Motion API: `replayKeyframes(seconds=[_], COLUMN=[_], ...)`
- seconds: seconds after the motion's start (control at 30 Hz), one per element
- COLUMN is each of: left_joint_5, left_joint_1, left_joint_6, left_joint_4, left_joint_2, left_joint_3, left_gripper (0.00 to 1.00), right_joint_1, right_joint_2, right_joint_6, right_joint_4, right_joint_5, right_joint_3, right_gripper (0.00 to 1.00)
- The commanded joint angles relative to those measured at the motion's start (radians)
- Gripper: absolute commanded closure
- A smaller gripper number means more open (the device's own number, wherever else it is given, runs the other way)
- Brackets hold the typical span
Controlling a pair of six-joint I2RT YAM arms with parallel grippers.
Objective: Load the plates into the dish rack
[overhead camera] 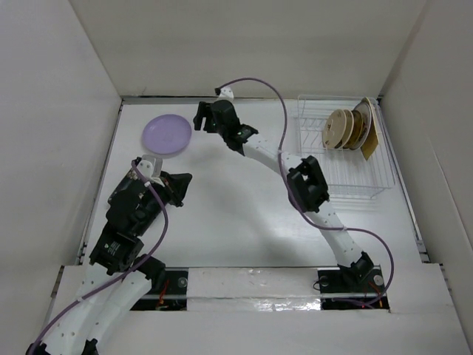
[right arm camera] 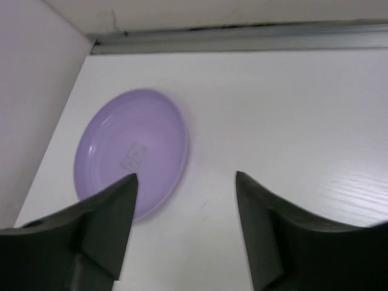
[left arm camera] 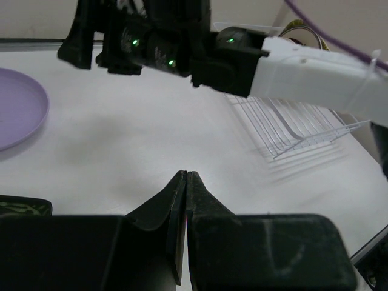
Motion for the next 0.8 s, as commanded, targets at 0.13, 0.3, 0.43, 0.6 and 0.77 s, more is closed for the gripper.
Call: replayKeyframes(seconds=[0.13, 0.3, 0.43, 0.6, 0.77], left_joint_5=[-0.015, -0.005, -0.002, 0.002, 0.001], left_joint_1=[0.026, 0.035, 0.035, 0.035, 0.035], left_joint_6=[-0.005, -0.005, -0.005, -0.005, -0.008], left_joint_4=[0.045, 0.045, 0.045, 0.044, 0.048], left_joint_2=[0.020, 0.019, 0.003, -0.033, -0.095], left_joint_3=[0.005, 0.007, 0.005, 0.005, 0.002], left_gripper=[1.00, 1.00, 1.00, 1.00, 1.00], right_joint_1=[0.008, 0.008, 0.032, 0.065, 0.065], right_joint_2=[0.251, 0.384, 0.458, 0.495, 0.461], right_joint_6=[0.307, 0.493, 0.591, 0.648, 0.619], right_joint_4=[-0.018, 0.027, 0.044, 0.038, 0.015], right_joint_5=[-0.132, -0.195, -0.187, -0.174, -0.157], right_joint_3=[0.292, 0.364, 0.412, 0.409, 0.378], right_gripper=[0.17, 0.15, 0.18, 0.47, 0.67])
